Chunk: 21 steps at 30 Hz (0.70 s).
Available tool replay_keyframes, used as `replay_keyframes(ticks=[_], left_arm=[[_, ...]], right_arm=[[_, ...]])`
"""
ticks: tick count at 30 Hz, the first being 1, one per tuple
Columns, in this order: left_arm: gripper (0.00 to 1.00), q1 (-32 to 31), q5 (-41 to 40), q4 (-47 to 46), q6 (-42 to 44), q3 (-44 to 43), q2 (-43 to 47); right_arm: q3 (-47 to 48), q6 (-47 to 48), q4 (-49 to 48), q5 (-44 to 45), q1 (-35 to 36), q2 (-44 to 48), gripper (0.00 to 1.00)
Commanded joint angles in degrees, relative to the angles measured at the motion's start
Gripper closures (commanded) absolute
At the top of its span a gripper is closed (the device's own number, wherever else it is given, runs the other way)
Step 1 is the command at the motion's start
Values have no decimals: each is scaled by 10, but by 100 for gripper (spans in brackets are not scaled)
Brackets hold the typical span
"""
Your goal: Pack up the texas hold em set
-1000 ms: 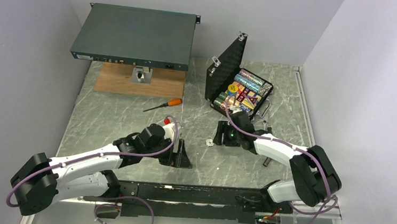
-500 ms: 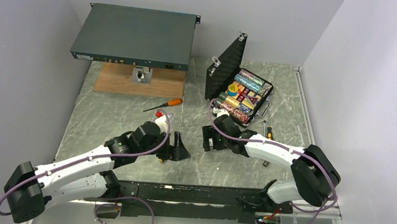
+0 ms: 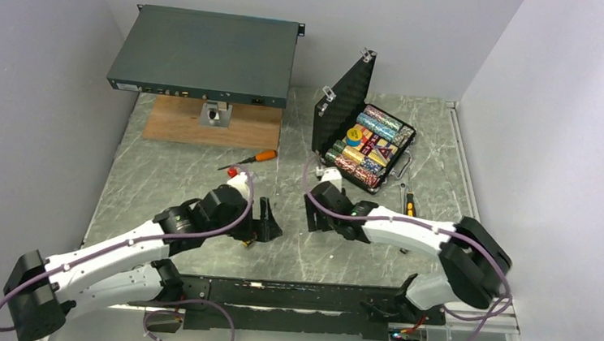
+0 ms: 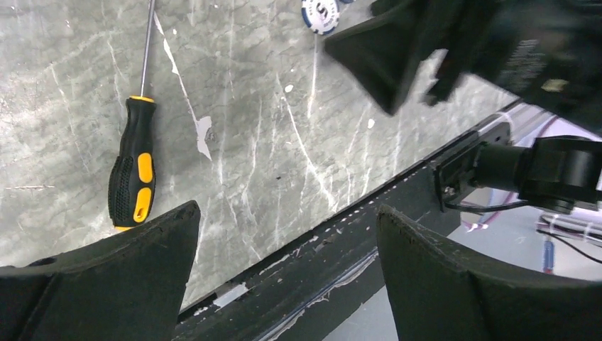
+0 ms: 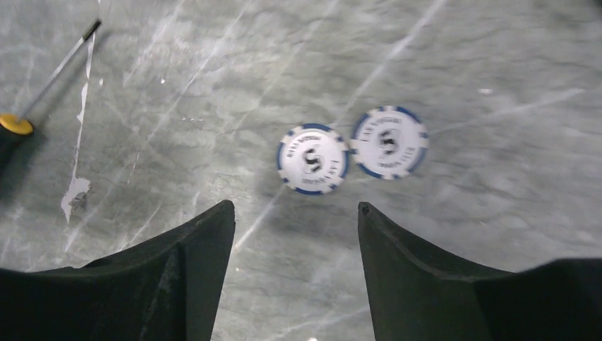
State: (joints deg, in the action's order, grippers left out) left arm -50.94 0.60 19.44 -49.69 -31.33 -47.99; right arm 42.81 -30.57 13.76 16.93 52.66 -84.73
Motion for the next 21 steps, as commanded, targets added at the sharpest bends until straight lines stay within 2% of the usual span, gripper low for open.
replay_keyframes(ticks=[1,6,8,11,17,21], left_arm=[[5,-3,-1,19,60,-72,-67],[5,-4,27,-69,90,-91,-121],[1,-4,30,-65,109,-128,-167],[1,-18,3,-34,148,-190,-248],[1,-55,-52,-1,204,-297,-378],[10,-60,-47,27,227,-367,-470]], right_arm=[[-32,-26,8,83,-27,121,34],[-90,-82,75,189,-94,258,36],[-112,-96,95,181,-147,343,36],[-140,-87,101,165,-186,434,36],[-150,-87,118,207,-191,555,35],[-143,-43,105,211,-192,585,30]])
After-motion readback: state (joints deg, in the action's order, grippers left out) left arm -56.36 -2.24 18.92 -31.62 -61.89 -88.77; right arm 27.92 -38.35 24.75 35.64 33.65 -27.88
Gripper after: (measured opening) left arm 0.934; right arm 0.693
